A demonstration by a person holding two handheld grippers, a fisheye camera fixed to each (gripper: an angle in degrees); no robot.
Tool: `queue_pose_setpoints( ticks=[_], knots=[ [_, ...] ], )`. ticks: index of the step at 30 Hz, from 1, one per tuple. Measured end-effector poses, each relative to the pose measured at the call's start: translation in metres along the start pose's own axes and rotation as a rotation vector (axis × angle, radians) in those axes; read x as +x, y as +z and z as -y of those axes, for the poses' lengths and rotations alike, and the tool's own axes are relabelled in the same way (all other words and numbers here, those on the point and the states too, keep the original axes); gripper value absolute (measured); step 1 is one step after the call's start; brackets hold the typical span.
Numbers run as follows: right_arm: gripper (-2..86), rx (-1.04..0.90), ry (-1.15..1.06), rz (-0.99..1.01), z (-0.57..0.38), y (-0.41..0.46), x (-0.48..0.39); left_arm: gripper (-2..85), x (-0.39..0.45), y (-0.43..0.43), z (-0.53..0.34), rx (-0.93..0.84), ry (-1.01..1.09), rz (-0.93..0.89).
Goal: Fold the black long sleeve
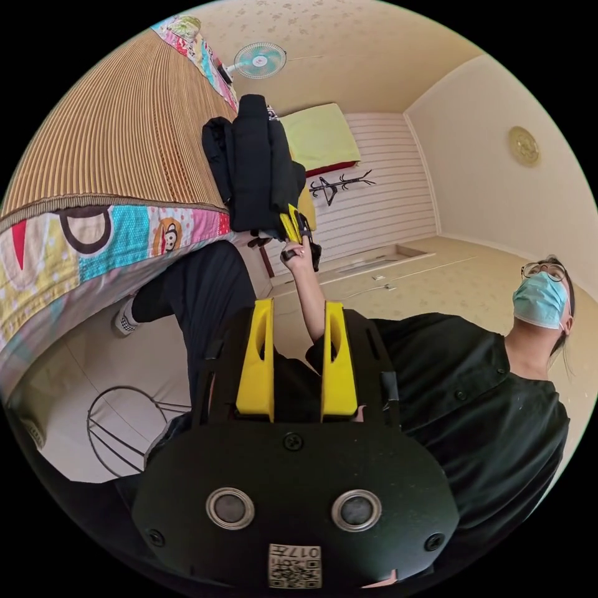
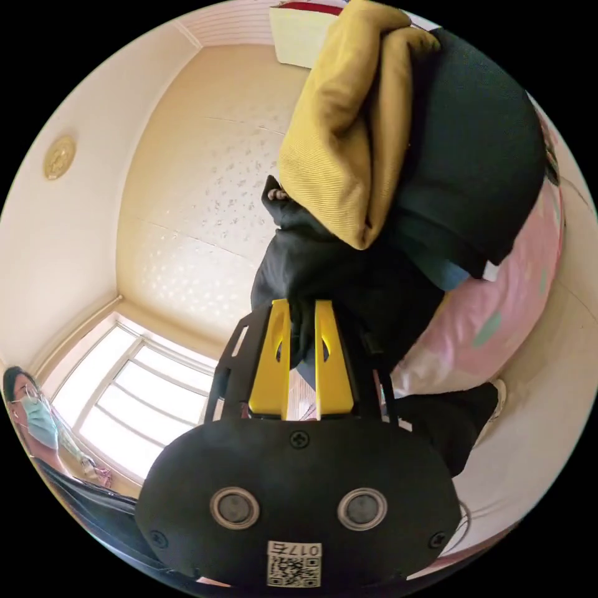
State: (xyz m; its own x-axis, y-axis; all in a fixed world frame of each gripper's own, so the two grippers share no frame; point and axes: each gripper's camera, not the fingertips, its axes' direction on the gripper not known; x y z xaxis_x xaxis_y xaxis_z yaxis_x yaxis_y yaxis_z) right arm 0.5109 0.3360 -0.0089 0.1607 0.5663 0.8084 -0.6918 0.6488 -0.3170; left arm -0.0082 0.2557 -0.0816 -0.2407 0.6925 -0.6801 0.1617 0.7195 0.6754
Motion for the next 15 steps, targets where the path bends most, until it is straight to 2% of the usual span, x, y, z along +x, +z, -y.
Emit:
queue_pose_setpoints(
  ticks=[3, 8, 9, 11, 13, 15],
  knots=[
    [3.1, 0.061, -0.048, -0.212, -0.041, -0.023, -0.024, 11.9, -0.001, 0.0, 0.009, 0.035, -0.004, 0.031],
    [0.8, 0.12, -0.367, -0.51, -0.089, -0.007, -0.113, 11.3, 0.017, -0.056, 0.02, 0.169, 0.088, 0.156],
    [0.8, 0.112, -0.411, -0.514, -0.092, 0.001, -0.124, 11.0, 0.021, -0.067, 0.019, 0.191, 0.101, 0.198],
    [0.6, 0.058, -0.57, -0.445, -0.102, 0.036, -0.165, 10.3, 0.048, -0.117, 0.009, 0.299, 0.127, 0.491],
    [0.5, 0.034, -0.64, -0.362, -0.111, 0.065, -0.192, 10.4, 0.067, -0.157, -0.003, 0.408, 0.088, 0.683],
    [0.5, -0.01, -0.664, -0.296, -0.119, 0.099, -0.215, 10.5, 0.084, -0.199, -0.019, 0.522, 0.076, 0.737]
  ],
)
